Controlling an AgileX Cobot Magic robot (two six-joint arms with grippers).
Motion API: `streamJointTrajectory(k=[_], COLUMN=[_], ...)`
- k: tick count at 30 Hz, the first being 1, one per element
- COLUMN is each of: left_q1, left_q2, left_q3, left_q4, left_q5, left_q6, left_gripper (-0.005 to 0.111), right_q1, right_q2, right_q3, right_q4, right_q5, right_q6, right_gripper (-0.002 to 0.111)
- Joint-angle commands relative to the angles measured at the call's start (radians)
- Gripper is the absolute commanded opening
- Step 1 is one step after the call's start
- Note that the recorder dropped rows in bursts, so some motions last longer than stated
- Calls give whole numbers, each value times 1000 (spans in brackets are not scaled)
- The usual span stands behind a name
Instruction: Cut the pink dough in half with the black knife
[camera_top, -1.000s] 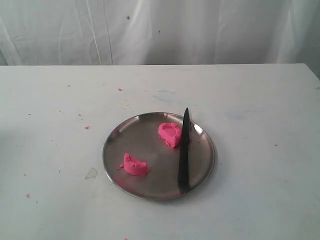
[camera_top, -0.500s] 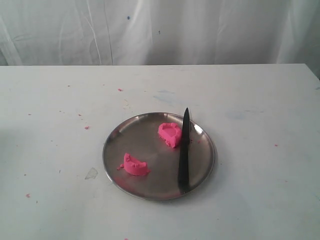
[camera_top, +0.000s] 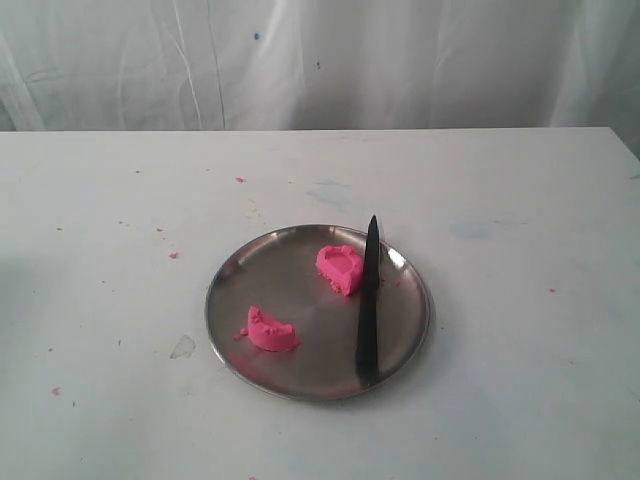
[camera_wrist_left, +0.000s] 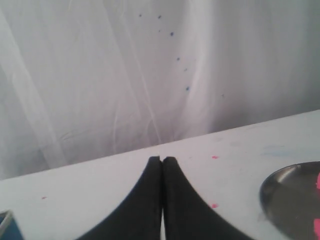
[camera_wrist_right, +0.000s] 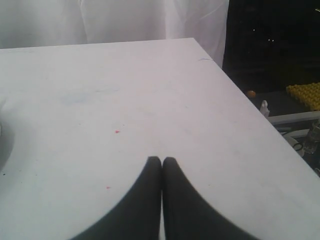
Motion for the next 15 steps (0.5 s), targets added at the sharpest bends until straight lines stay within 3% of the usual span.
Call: streamJointTrajectory(k=[1, 5, 9, 12, 15], left_q1=[-49, -59, -99, -118, -118], left_q2=[-4, -4, -4, -4, -4], left_q3=[1, 1, 1, 1, 1], left_q4=[186, 374, 279, 9, -480], left_q5=[164, 107, 83, 97, 82], left_q6=[0, 2, 2, 185, 728], left_gripper=[0, 0, 0, 0, 0], right_q1=[-7, -7, -7, -7, -7], right_q2=[-5, -5, -5, -5, -5], right_q3=[1, 1, 1, 1, 1], right_q4=[1, 1, 1, 1, 1], right_q5=[1, 1, 1, 1, 1], right_q6=[-10, -10, -10, -10, -10], right_gripper=[0, 0, 0, 0, 0])
